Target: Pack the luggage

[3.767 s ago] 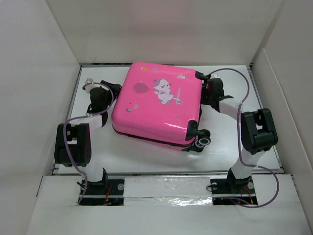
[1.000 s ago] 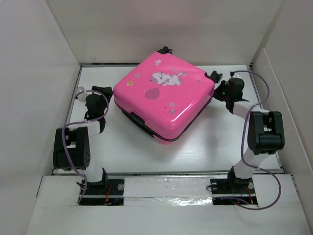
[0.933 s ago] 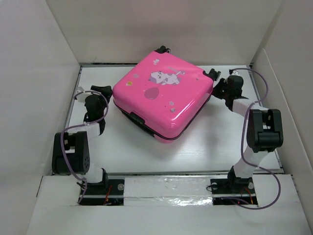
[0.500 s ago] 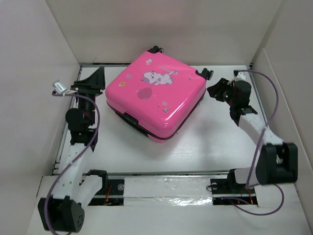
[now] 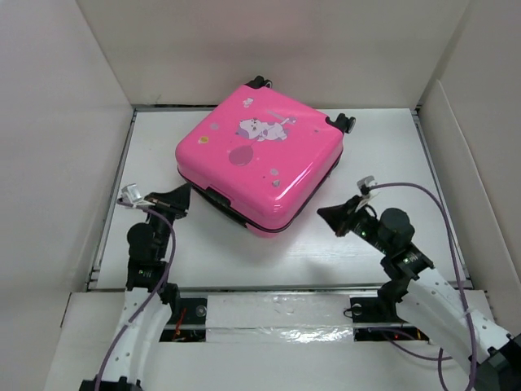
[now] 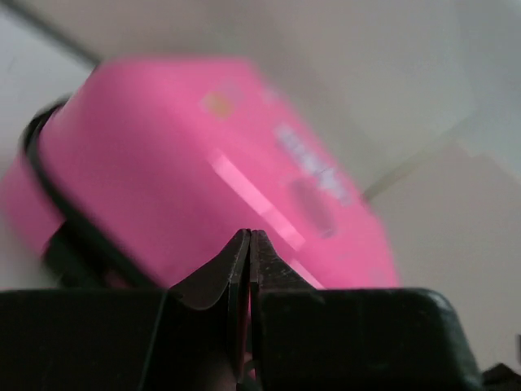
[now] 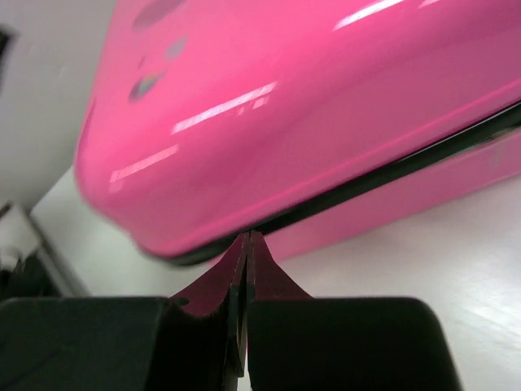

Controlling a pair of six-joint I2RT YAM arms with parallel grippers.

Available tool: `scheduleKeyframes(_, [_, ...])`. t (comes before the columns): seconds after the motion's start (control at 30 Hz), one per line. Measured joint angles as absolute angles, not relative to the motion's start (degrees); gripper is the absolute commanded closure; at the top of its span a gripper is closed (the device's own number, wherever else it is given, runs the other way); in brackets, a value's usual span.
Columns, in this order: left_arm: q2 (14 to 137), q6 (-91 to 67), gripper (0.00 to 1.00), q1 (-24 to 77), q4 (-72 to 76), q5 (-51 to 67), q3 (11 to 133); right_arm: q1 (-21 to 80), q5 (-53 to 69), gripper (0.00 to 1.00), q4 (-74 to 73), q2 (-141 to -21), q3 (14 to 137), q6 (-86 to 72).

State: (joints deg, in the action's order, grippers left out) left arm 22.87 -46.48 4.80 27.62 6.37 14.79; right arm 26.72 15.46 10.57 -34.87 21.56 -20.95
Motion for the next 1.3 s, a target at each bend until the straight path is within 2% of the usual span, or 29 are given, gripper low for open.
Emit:
scheduleKeyframes(0.03, [24.3, -46.4, 1.0, 4.8, 26.8, 6.4, 12.8, 29.1, 15.5, 0.96, 10.5, -34.7, 20.2, -20.7])
scheduleKeyframes(0.07, [26.9, -46.4, 1.0, 4.8, 25.9, 6.5, 10.3, 31.1, 15.2, 0.82, 10.4, -34.9, 19.2, -20.6])
scheduleKeyframes(0.13, [31.6, -46.5, 1.0, 4.8, 23.8, 7.1, 6.5, 35.4, 13.4, 0.66, 10.7, -36.3, 17.7, -20.3])
scheduleKeyframes(0.17, [33.8, -46.5, 1.0, 4.9, 22.6, 7.4, 5.0, 37.1, 12.4, 0.54, 10.9, -37.3, 17.3, -20.1])
scheduleKeyframes(0.23, [35.2, -46.5, 0.97, 5.1, 20.1, 8.0, 2.2, 40.4, 9.8, 0.47, 12.1, -40.2, 16.5, -19.7])
scheduleKeyframes(0.27, [35.2, -46.4, 0.89, 5.2, 19.4, 8.5, 1.5, 41.8, 8.4, 0.46, 13.6, -42.0, 16.1, -19.3])
scheduleKeyframes(0.3, [35.1, -46.3, 0.72, 5.2, 19.3, 9.1, 1.4, 43.0, 7.0, 0.46, 15.0, -43.8, 15.6, -19.2])
scheduleKeyframes(0.4, [36.3, -46.1, 0.54, 5.2, 22.6, 11.9, 1.5, 45.4, 3.6, 0.45, 19.6, -50.0, 15.0, -18.4])
scheduleKeyframes(0.43, [37.1, -46.1, 0.52, 5.2, 24.4, 12.9, 1.5, 45.8, 2.5, 0.45, 21.6, -52.4, 15.0, -18.2])
scheduleKeyframes(0.57, [41.3, -46.3, 0.52, 5.2, 30.2, 17.0, 1.5, 46.1, -1.7, 0.45, 28.2, -61.1, 15.1, -17.4])
scheduleKeyframes(0.77, [45.6, -46.3, 0.56, 5.5, 34.4, 22.7, 1.5, 46.2, -6.3, 0.47, 40.8, -71.1, 15.0, -15.1])
scheduleKeyframes(0.97, [43.2, -43.0, 0.58, 11.8, 32.2, 21.9, 1.5, 47.0, -6.5, 0.49, 48.6, -73.8, 15.0, -12.8])
scheduleKeyframes(1.13, [40.9, -40.2, 0.58, 13.4, 31.1, 20.5, 1.5, 47.6, -6.5, 0.57, 48.9, -72.0, 14.8, -11.7])
scheduleKeyframes(1.3, [47.1, -39.1, 0.57, 14.7, 33.3, 20.7, 1.7, 47.7, -6.4, 0.72, 49.1, -71.8, 14.9, -11.2])
